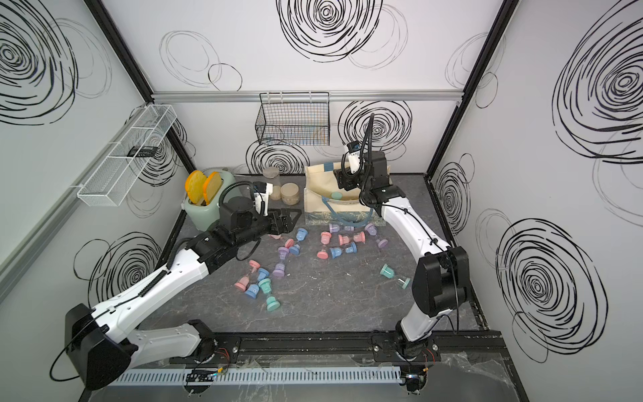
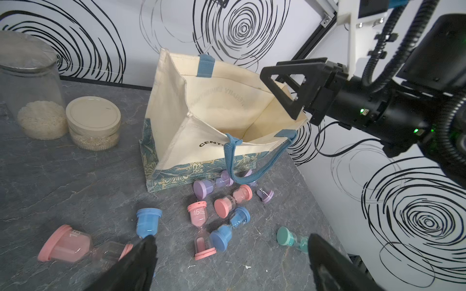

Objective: Put the hourglass into the canvas bag
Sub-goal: Place the hourglass in the canvas bag.

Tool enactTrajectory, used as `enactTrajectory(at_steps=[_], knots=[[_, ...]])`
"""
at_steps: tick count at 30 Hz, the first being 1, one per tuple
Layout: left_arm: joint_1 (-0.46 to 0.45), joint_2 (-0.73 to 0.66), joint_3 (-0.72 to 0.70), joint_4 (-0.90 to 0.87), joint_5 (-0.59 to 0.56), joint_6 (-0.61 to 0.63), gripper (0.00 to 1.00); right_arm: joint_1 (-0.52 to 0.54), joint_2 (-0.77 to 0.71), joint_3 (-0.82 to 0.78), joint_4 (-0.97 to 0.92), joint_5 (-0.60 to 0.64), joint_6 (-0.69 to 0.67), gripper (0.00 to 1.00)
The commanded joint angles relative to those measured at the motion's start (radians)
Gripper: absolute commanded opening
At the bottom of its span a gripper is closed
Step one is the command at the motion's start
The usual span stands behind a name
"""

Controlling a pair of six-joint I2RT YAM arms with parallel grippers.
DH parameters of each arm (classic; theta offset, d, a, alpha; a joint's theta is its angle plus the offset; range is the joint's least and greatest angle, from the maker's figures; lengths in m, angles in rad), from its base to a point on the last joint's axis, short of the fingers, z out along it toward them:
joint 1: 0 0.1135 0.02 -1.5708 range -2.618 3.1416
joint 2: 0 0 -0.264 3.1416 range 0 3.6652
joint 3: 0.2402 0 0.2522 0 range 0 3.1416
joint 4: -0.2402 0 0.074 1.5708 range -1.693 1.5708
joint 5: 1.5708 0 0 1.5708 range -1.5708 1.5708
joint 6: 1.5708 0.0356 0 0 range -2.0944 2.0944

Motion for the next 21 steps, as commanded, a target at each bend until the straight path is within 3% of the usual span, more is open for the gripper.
enactTrajectory(at_steps=[1, 21], knots=[[0.016, -0.053, -0.027, -0.005, -0.003, 0.012, 0.96, 0.049, -0.060, -0.013, -0.052, 0.013, 0.053, 0.81], [0.089, -0.359, -0.174, -0.323, -0.095, 0.008, 0.96, 0.493, -0.296, -0.494, 0.023, 0.156, 0.279, 0.87]])
